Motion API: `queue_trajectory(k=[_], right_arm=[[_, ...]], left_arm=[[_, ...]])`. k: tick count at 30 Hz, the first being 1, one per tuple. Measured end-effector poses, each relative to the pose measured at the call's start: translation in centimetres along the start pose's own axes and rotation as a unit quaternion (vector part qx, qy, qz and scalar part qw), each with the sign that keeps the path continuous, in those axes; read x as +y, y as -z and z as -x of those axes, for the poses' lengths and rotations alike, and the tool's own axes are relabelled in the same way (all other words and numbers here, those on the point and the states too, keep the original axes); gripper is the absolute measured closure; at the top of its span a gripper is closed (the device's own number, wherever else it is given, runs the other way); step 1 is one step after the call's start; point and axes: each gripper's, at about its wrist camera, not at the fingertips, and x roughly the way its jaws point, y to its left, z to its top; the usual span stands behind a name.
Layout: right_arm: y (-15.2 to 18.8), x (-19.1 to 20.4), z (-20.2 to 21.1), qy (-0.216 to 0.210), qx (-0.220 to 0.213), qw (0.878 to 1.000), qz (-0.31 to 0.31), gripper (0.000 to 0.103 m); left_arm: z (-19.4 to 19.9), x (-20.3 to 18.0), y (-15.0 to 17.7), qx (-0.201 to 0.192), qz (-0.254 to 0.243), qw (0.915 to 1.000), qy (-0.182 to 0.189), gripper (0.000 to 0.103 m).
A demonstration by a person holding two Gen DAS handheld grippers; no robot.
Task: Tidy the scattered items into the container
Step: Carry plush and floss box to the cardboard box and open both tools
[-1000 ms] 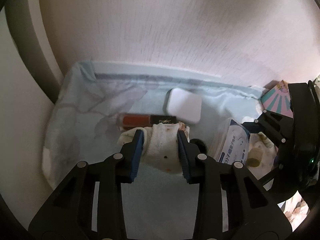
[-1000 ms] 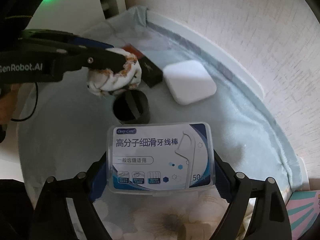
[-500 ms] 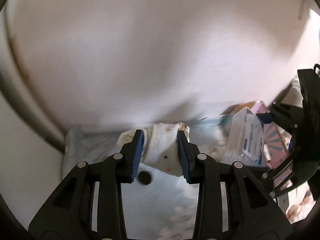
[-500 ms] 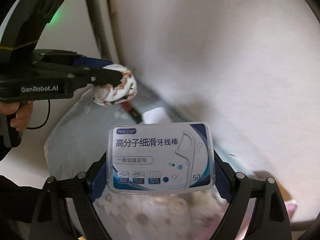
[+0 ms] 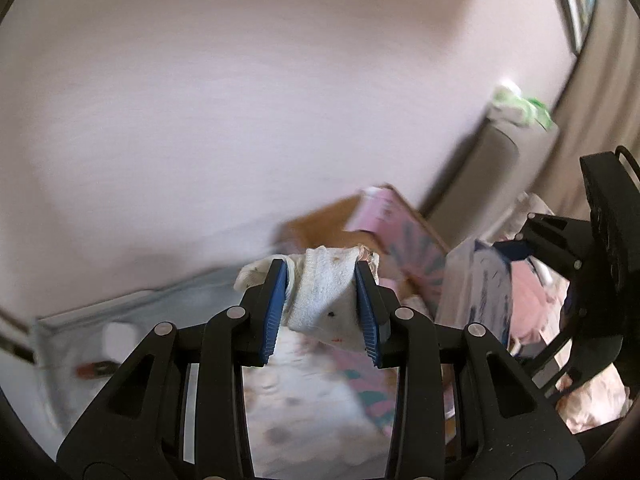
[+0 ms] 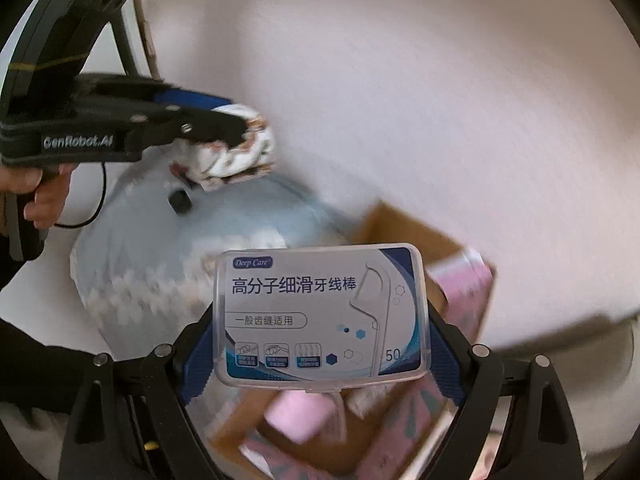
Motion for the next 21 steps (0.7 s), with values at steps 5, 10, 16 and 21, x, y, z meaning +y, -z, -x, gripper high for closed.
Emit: queue_trajectory(k=[5, 10, 16, 21], right_arm=[[4.7, -3.0, 0.2, -0.008, 0.022, 1.000, -0.021, 0.016], [8.9, -4.4, 0.0, -0.024, 0.047, 0.998, -0.033, 0.016], [11.7, -2.9, -2.8, -0.038, 0.050, 0.998, -0.032, 0.016], [11.8, -3.5, -2.7, -0.033, 0.038, 0.998, -0.037, 0.016]], left_arm=[[-4.9, -4.9, 0.9, 0.037, -0.024, 0.9987, 0.025, 0.072], [-9.2, -8.2, 2.5, 0.072, -0.034, 0.9964, 0.029, 0.072], [-10.8, -9.4, 2.8, 0.084, -0.040, 0.9955, 0.020, 0.072], [-10.8, -9.2, 2.2, 0.086, -0.037, 0.9956, 0.010, 0.072]])
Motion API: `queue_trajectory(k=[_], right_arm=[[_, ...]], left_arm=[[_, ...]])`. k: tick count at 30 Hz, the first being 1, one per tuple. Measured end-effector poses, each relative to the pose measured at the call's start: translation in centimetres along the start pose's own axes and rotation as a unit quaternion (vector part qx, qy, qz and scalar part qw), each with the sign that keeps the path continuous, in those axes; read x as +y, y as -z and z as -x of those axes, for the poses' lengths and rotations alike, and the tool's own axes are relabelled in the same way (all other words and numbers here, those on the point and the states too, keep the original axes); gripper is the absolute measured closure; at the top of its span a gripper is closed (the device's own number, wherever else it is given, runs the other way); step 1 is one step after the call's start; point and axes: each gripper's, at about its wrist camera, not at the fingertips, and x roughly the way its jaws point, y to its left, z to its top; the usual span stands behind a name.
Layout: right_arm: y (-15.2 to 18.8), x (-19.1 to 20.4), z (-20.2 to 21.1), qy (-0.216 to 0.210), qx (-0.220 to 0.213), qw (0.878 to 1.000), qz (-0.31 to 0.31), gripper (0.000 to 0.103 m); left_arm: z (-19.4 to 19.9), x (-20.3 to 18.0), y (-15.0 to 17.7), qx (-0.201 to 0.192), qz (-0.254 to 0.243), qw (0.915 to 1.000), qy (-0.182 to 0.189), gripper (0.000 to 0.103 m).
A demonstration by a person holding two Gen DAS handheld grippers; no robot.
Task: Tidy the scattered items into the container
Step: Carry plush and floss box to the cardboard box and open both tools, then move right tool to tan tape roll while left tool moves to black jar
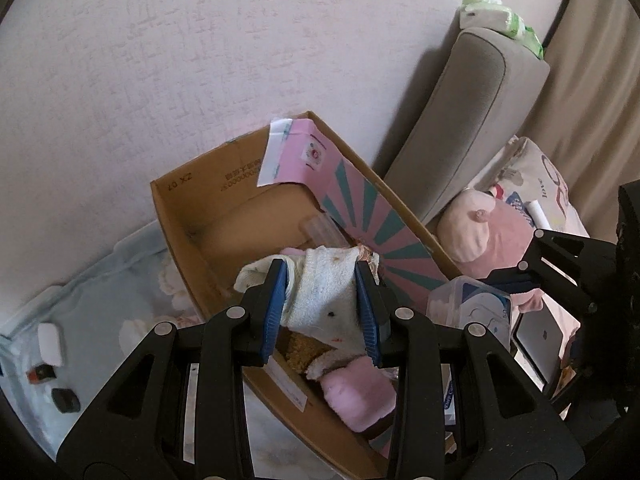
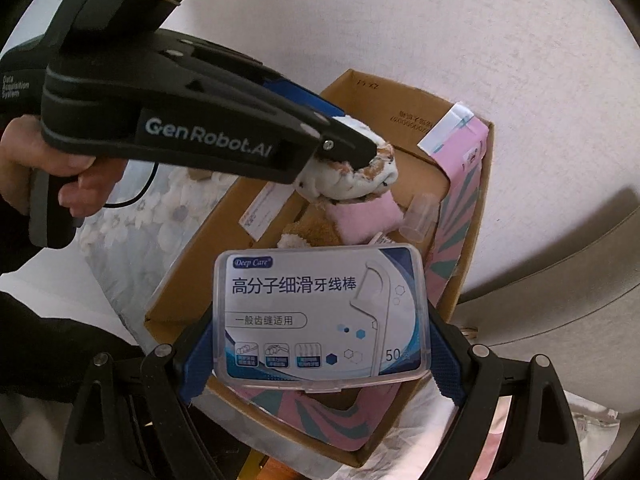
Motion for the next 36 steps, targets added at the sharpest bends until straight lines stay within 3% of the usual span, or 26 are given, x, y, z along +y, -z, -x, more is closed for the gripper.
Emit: queue_trajectory(k=[2, 4, 5, 6, 11, 20, 27, 36], right_arm=[[-0.2, 0.2, 0.1, 0.004, -0.003, 1.000, 0.004, 0.016], [-0.3, 0.1, 0.1, 0.005, -0.005, 1.000, 0.002, 0.016], [-0.4, 0.0, 0.2, 0.000, -0.007, 1.000, -0.003, 0.016], [-0.4, -0.2, -0.1, -0.010, -0.004, 1.000, -0.013, 0.016], [-0.3, -0.4, -1.2, -0.025, 0.037, 0.998, -0.032, 0.001], [-0.2, -0.3, 0.0, -0.024, 0.034, 0.998, -0.050, 0.001], [-1.7, 1.2, 2.2, -0.019, -0.007, 0.999, -0.039, 0.001], [-6.5, 4.4, 5.9, 0.017, -0.063, 0.998, -0.015, 0.001]], left_arm=[[-0.2, 0.1, -0.1, 0.011, 0.008, 0.9999, 0.001, 0.071], [-0.5, 0.3, -0.1, 0.025, 0.019, 0.9995, 0.003, 0.063], [-0.6, 0.3, -0.1, 0.028, 0.022, 0.9994, 0.001, 0.040], [-0.5, 0.3, 0.0, 0.027, 0.023, 0.9994, -0.001, 0.000], [0.8, 0.4, 0.0, 0.012, 0.023, 0.9996, -0.013, 0.000], [4.9, 1.9, 0.7, -0.024, 0.032, 0.9987, -0.032, 0.000], [9.9, 5.3, 1.9, -0.065, 0.045, 0.9942, -0.073, 0.000], [17.0, 10.6, 4.2, -0.116, 0.068, 0.9831, -0.124, 0.000]])
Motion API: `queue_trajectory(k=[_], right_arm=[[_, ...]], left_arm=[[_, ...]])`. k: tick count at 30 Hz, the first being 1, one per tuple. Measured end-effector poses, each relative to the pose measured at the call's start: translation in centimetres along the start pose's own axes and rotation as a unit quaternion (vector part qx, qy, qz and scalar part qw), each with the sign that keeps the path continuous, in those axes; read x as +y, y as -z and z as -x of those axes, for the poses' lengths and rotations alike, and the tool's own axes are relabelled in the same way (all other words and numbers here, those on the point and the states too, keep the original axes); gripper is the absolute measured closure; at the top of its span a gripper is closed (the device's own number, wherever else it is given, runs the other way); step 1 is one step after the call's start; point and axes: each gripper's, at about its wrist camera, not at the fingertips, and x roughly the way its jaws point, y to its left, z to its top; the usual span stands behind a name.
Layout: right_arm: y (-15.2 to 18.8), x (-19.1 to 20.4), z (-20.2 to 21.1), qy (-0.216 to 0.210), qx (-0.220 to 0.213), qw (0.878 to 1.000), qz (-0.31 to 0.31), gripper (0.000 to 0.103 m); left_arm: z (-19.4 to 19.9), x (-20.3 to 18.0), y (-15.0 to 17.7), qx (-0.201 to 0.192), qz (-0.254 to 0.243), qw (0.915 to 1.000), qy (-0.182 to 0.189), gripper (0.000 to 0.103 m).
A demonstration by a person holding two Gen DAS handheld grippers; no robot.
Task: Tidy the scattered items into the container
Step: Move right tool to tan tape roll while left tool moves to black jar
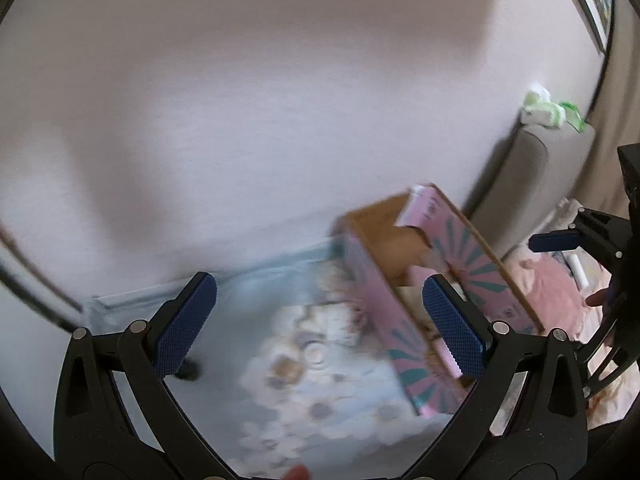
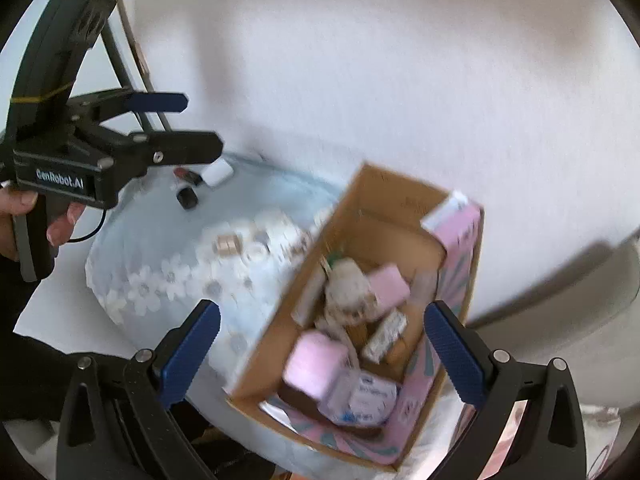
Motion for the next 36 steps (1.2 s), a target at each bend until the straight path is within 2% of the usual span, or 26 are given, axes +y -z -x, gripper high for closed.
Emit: queue_trajectory(k=[5, 11, 16, 20, 22, 25, 30, 36], right_arm=[[-2.6, 2.6, 0.0, -0.003, -0.013, 1.000, 0.013, 0.001], [-4.8, 6.3, -2.1, -0.023, -0.014, 0.999, 0.019, 0.001], [-6.1, 9.1, -4.0, -0.034, -0.027, 0.999, 0.010, 0.001], [-6.4, 10.8, -5.8, -0.033, -0.040, 0.999, -0.009, 0.001], [-6.2, 11.5, -7.3, -0.026, -0.041, 0.999, -0.021, 0.001], [-5.3, 12.4, -9.6, -0.011, -0.046, 0.998, -0.046, 0.001], [-2.8, 14.0, -15.2, 0.013, -0.039, 0.995, -0.089, 0.002], [-1.3, 15.6, -19.7, 0.066, -0.052, 0.993, -0.086, 0.006]], left_arm=[[2.4, 5.0, 0.9, -0.016, 0.031, 0.9991, -0.023, 0.000], [4.4, 10.6, 2.8, -0.031, 0.059, 0.9966, -0.049, 0.000], [4.0, 14.6, 4.7, -0.019, 0.075, 0.9941, -0.075, 0.000], [2.3, 17.6, 7.4, -0.009, 0.119, 0.9916, -0.049, 0.000], [1.1, 18.3, 9.1, -0.012, 0.126, 0.9903, -0.055, 0.000], [-1.7, 18.5, 12.1, -0.006, 0.116, 0.9904, -0.076, 0.000], [-7.1, 18.6, 16.3, 0.017, 0.098, 0.9932, -0.060, 0.003], [-11.3, 18.4, 17.5, 0.024, 0.076, 0.9955, -0.052, 0.010]])
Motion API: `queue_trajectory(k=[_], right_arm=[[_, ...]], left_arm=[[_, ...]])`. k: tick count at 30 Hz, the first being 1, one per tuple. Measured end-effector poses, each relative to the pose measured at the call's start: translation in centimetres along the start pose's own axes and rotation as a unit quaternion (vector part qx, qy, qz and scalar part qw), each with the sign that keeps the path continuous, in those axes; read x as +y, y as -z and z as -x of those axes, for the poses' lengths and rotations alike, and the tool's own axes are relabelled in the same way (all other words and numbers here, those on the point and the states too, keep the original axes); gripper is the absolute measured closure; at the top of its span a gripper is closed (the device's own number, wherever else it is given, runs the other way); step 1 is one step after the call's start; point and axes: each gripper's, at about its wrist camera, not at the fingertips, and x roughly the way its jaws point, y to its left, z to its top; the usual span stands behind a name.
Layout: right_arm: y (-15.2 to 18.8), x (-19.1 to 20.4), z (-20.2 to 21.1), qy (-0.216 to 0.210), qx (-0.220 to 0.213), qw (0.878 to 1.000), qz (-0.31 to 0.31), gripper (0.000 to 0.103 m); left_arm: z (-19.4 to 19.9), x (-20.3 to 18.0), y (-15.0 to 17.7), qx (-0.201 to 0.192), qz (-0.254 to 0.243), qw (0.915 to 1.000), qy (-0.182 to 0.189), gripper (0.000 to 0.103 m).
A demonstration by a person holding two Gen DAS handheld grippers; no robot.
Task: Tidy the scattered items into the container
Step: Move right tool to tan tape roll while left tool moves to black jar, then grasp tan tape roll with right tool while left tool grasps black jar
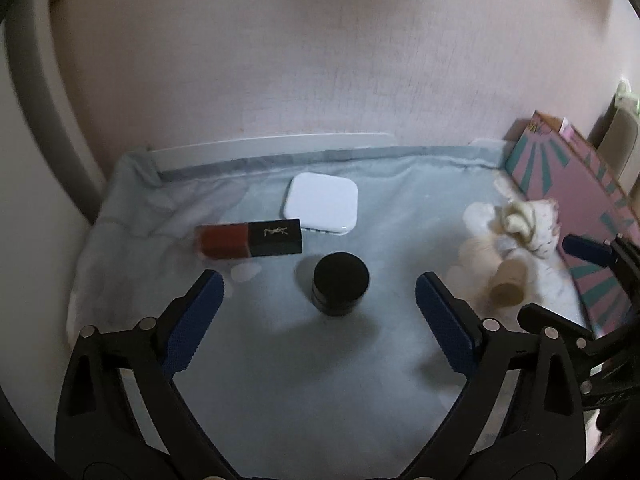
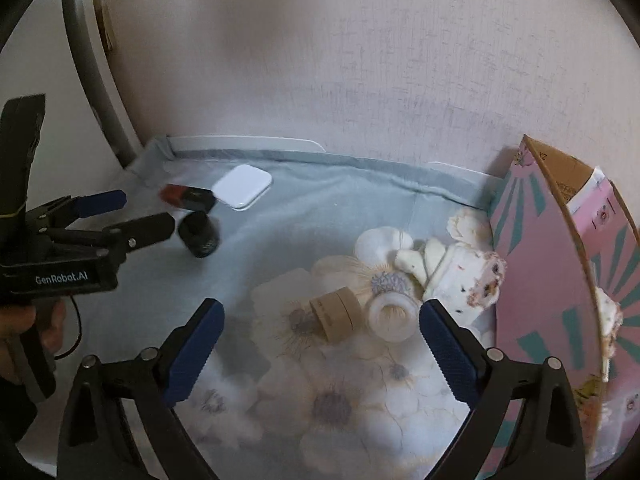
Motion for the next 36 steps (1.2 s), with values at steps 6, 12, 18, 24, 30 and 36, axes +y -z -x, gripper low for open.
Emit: queue_trajectory(k=[6, 12, 18, 24, 30, 36], right_arm=[[0.4, 0.4, -2.1, 0.037, -0.006, 0.999, 0.006, 0.013], [0.3, -0.4, -3.2, 0.046, -0.004, 0.999, -0.015, 0.029], [0.6, -0.3, -3.8, 0.052, -0.010, 0.999, -0.009, 0.046], [0.7, 0.4, -4.4, 0.041, -0.005, 0.999, 0.009, 0.068], [0.3, 0.4, -3.9, 0.029, -0.011, 1.000, 0.008, 0.068], [-1.1, 0.3, -0.9, 0.017, -0.027, 0.999, 0.006, 0.068]], left_arm=[[-1.8, -0.6, -0.5, 0.007, -0.038, 0.9993, 0.004, 0.025], [-3.0, -1.1, -0.3, 0.010, -0.068, 0.9976, 0.003, 0.041], [-3.6, -1.3, 0.2, 0.018, -0.083, 0.9963, 0.011, 0.068], [-3.6, -1.3, 0.2, 0.019, -0.086, 0.9960, 0.019, 0.071], [-2.3, -1.3, -0.1, 0.020, -0.077, 0.9964, 0.026, 0.071], [1.9, -2.0, -2.0, 0.006, -0.071, 0.9971, 0.026, 0.071]])
